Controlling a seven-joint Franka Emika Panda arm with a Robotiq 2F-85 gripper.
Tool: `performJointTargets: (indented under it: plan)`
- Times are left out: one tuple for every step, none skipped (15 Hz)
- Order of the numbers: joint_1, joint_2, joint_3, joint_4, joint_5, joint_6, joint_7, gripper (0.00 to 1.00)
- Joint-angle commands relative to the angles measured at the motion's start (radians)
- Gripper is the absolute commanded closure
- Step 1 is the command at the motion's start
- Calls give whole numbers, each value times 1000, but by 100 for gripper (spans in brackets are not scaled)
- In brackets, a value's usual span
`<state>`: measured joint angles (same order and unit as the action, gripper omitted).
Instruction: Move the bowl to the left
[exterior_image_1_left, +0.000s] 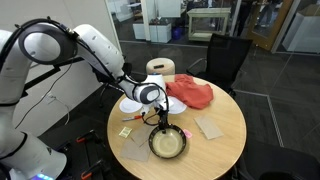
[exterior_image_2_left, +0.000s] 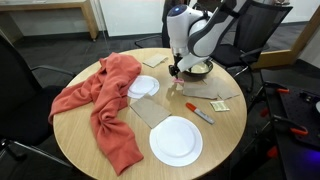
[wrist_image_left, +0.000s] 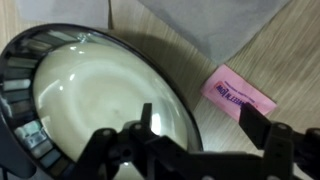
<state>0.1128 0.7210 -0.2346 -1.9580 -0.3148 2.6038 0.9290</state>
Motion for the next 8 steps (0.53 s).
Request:
performJointTargets:
  plan:
    - [20,16,-23,40,35,-43,-29,42]
    - [21,17,-26,43,36,-44,-28,51]
    - [20,18,-27,45,38,-45,-28,58]
    - [20,17,-29,47,39,-46,-27,65]
    - [19,17,-31,50,40,-46,-27,73]
    - [18,17,-33,52,40,-47,-26,80]
    - [19,16,-35,56,41,-51,-25,88]
    - [20,17,-36,61,41,-57,-23,95]
